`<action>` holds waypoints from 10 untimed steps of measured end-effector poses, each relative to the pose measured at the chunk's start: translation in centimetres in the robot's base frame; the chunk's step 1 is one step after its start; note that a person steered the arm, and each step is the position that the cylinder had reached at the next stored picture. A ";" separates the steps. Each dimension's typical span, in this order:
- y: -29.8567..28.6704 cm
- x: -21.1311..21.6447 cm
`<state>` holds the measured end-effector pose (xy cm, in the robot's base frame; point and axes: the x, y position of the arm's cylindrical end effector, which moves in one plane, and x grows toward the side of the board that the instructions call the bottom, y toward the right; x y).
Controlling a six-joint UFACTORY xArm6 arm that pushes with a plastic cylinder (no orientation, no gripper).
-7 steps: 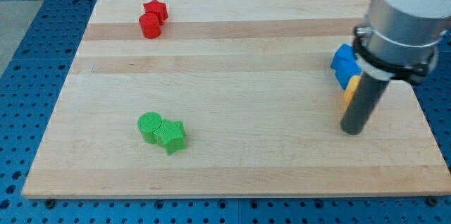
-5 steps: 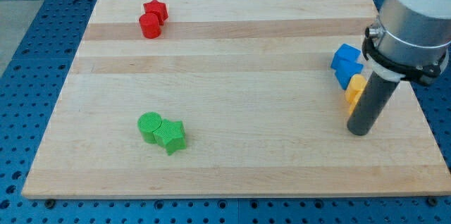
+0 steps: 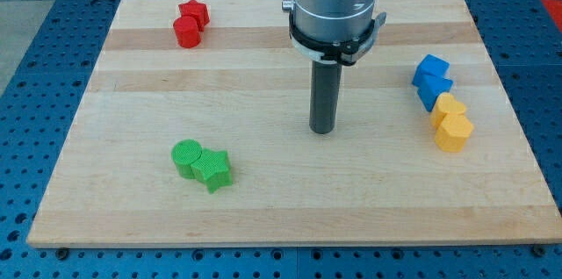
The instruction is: Point your arm to bottom left
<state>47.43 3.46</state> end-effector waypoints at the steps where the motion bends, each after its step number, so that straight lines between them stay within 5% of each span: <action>1: -0.8 0.0; 5: -3.8 -0.1; 7: -16.4 -3.2; 10: -23.6 -2.7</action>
<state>44.70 -20.18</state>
